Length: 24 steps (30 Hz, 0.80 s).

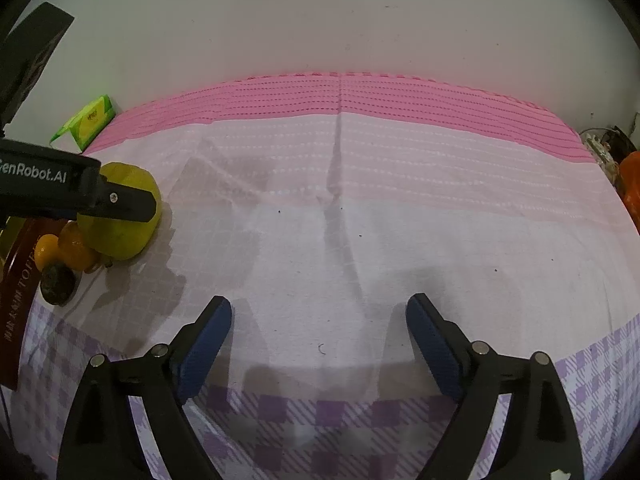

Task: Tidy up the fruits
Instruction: 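Lift and carry the green pear with the left gripper toward the tin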

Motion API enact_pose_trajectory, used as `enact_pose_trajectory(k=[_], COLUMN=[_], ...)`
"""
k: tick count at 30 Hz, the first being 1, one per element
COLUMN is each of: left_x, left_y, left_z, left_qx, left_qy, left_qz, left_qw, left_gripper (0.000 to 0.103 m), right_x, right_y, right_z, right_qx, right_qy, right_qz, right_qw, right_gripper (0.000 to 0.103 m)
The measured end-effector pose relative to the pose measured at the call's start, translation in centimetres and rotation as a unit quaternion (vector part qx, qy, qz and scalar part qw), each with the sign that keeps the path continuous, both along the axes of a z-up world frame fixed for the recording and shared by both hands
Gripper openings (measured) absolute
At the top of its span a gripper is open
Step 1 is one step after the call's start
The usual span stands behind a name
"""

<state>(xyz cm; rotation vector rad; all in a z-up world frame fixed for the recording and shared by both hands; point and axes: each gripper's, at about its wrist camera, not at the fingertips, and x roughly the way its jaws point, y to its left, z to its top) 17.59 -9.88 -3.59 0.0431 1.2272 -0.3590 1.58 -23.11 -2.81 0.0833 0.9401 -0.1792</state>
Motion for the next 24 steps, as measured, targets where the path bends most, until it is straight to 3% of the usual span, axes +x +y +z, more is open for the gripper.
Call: enact_pose_trajectory(k=[12, 24], left_x=[-1.9, -4.9], left_y=[1.6, 9.2], left_z=[4.6, 8.4], left_qx=[-0.024, -0.005], left_qy=[-0.042, -0.089], left_qz=[-0.005, 0.033], left_qw=[0.9988, 0.9955], left_gripper=[0.067, 0.067], right_x=[0.3, 0.5], right_y=[0.2, 0.1], right_z=[-0.3, -0.3], right_qx=[-0.006, -0.007], right_qy=[0.005, 0.014], right_qz=[0.001, 0.000], right_qw=[1.000, 1.000], right_gripper=[0.090, 0.101])
